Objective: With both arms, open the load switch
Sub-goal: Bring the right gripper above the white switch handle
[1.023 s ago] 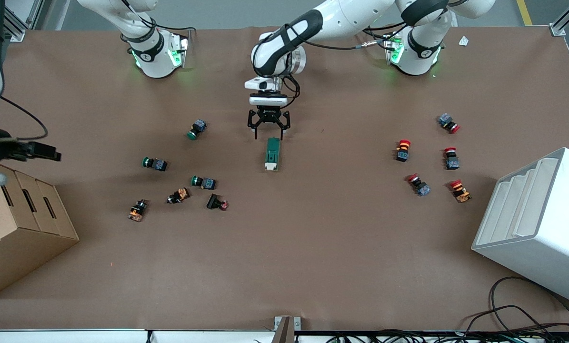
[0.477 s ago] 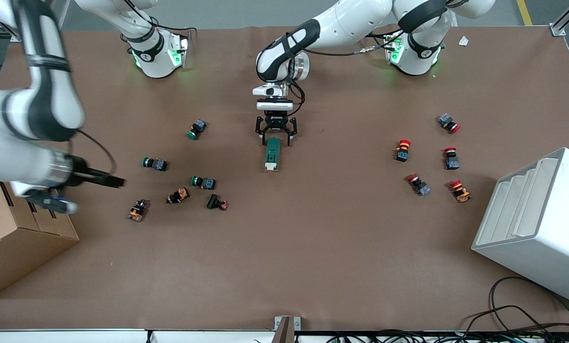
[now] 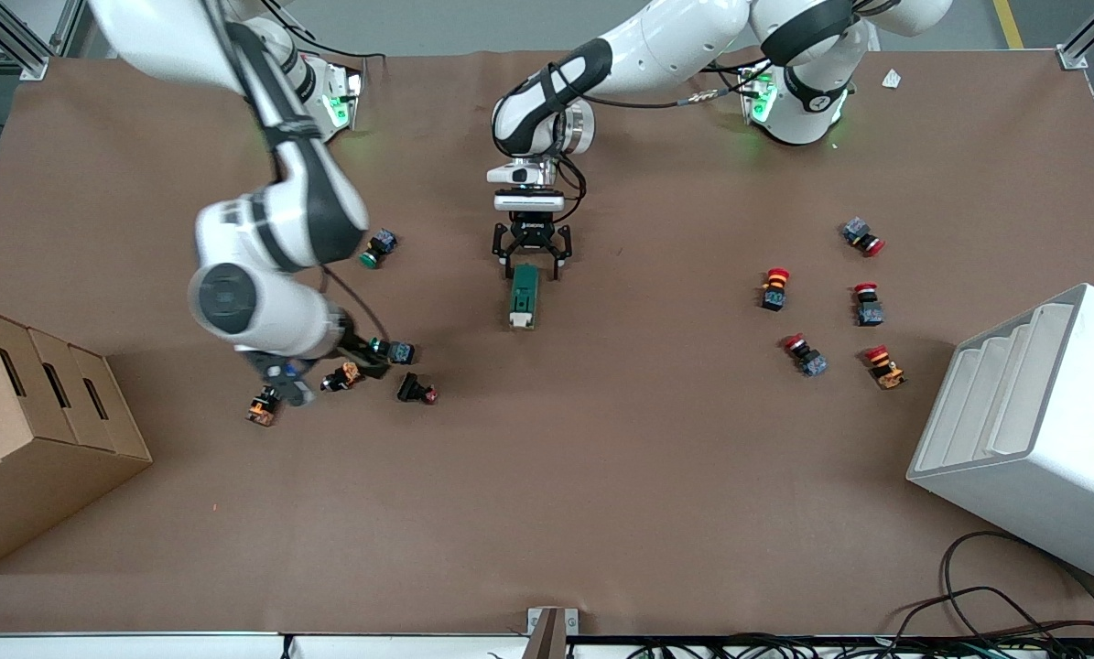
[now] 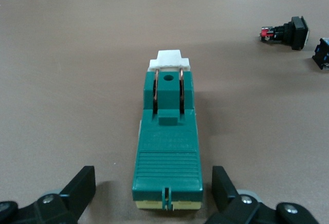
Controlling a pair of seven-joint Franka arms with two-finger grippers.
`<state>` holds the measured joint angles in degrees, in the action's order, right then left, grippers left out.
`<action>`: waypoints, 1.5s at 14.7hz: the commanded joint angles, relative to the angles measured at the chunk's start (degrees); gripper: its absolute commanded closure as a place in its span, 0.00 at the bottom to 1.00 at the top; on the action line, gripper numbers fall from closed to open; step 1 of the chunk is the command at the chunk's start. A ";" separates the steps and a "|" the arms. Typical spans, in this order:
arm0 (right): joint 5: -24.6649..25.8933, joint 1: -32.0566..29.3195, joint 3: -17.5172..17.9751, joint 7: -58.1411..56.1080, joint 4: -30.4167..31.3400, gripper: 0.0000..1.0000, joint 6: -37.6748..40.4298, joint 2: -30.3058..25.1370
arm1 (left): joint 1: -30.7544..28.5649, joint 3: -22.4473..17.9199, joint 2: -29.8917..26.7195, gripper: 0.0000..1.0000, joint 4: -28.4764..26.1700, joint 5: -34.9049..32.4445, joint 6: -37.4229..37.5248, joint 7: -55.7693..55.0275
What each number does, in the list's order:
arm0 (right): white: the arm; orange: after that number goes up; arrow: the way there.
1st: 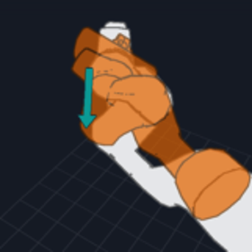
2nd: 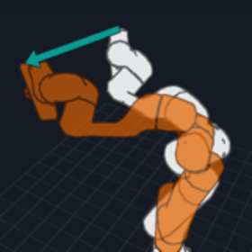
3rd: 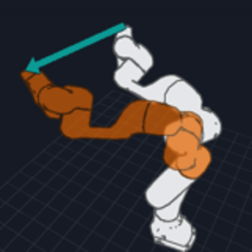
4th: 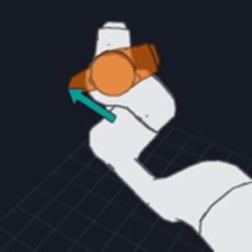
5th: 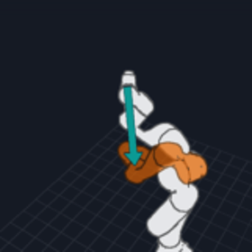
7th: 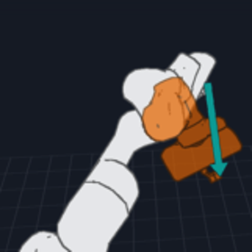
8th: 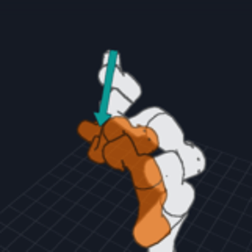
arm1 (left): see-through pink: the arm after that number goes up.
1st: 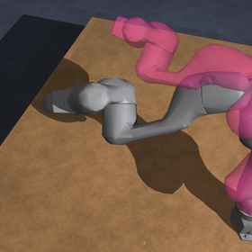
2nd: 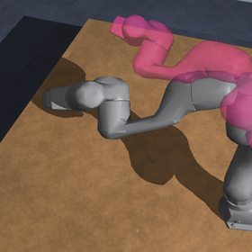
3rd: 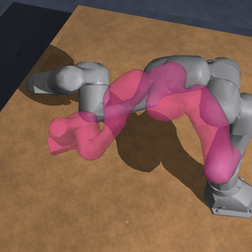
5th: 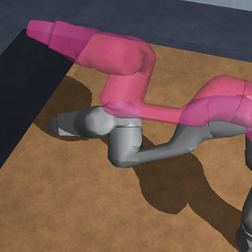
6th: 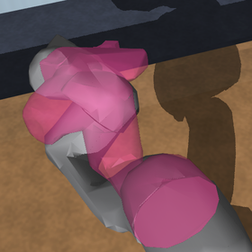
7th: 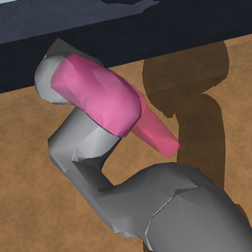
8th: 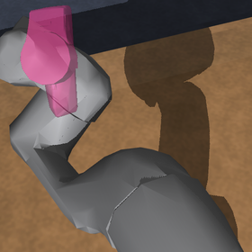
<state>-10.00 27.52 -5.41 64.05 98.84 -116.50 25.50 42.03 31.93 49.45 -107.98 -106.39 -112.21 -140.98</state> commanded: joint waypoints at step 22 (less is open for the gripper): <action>-6.44 14.93 0.14 30.62 -15.42 0.00 15.15 15.37 | 1.39 -0.73 0.65 0.00 0.14 -0.84 0.94 -2.10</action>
<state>-15.16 43.20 -5.50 95.70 85.38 -105.66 41.18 42.47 31.83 49.57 -108.00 -106.39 -111.62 -141.82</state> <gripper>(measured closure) 0.000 0.000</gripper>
